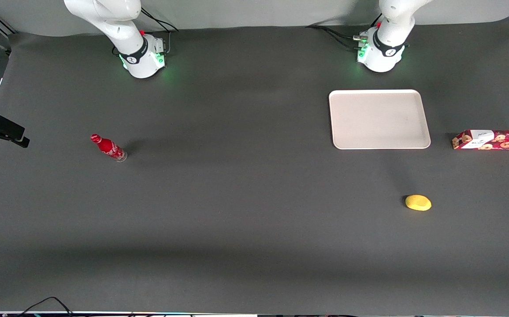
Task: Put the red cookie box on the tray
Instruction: 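Close the left gripper on the end of the red cookie box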
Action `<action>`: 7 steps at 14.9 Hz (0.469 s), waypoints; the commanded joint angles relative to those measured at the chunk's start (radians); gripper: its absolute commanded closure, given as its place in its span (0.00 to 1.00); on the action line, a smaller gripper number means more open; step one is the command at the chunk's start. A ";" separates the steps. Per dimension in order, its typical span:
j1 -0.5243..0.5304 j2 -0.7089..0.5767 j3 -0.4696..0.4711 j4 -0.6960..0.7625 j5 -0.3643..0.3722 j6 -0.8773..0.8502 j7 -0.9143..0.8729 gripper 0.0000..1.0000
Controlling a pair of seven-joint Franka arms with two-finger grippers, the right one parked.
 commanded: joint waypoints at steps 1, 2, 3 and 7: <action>0.124 -0.018 -0.015 -0.166 0.005 0.200 0.227 0.00; 0.161 -0.011 -0.015 -0.213 0.004 0.263 0.261 0.00; 0.176 -0.008 -0.015 -0.252 0.001 0.323 0.287 0.00; 0.222 0.116 -0.015 -0.270 -0.025 0.475 0.442 0.00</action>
